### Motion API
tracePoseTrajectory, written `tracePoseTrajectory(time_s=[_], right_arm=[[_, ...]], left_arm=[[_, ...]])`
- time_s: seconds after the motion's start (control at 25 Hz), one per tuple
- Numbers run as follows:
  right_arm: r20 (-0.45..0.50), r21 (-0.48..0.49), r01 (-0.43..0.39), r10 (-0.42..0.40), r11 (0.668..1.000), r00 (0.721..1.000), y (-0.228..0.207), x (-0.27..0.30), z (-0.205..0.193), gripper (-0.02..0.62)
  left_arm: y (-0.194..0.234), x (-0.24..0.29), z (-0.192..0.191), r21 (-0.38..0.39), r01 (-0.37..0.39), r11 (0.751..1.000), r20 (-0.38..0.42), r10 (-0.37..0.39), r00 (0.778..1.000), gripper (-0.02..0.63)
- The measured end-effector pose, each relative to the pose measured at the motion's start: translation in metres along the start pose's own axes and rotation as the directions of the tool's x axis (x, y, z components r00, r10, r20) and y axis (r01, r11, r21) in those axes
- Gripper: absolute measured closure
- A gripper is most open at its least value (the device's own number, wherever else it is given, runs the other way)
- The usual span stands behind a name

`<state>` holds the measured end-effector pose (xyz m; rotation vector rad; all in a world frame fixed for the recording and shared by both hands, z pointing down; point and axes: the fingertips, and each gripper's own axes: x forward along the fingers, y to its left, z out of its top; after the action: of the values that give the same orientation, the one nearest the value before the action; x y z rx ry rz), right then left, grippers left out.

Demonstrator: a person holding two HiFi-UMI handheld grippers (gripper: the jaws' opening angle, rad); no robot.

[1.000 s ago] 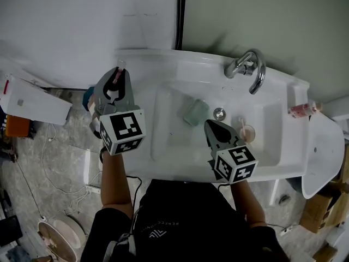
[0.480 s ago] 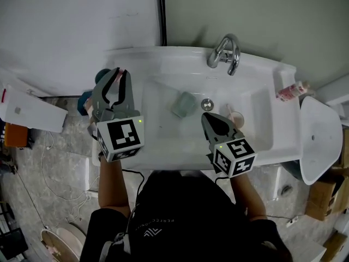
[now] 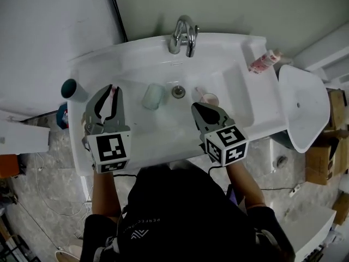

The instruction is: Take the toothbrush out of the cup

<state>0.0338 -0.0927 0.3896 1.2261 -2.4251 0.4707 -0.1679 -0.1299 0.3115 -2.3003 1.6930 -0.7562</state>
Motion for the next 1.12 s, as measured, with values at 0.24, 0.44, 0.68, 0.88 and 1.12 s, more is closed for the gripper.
tracePoseTrajectory(time_s=[0.24,0.44,0.68,0.88,1.12], right_arm=[[-0.022,-0.018,0.043,-0.044,0.999,0.999,-0.025,-0.016,-0.007,0.592],[-0.049,-0.02,0.075,-0.076,0.997,0.996,-0.041,-0.026,-0.016,0.528],[-0.089,-0.053,0.085,-0.089,0.995,0.992,-0.06,-0.024,-0.026,0.488],[-0.13,-0.091,0.059,-0.07,0.994,0.989,-0.072,-0.013,-0.03,0.476],[-0.201,-0.127,-0.008,-0.018,0.992,0.98,-0.085,0.01,-0.043,0.472]], left_arm=[[-0.041,0.007,-0.008,-0.059,0.123,0.991,-0.01,-0.124,0.992,0.541],[-0.063,0.009,-0.013,-0.143,0.194,0.971,-0.005,-0.196,0.981,0.541],[-0.079,0.011,-0.023,-0.24,0.233,0.942,-0.006,-0.242,0.97,0.541],[-0.086,0.014,-0.033,-0.305,0.23,0.924,-0.024,-0.249,0.968,0.541],[-0.089,0.021,-0.045,-0.357,0.171,0.918,-0.065,-0.207,0.976,0.541]])
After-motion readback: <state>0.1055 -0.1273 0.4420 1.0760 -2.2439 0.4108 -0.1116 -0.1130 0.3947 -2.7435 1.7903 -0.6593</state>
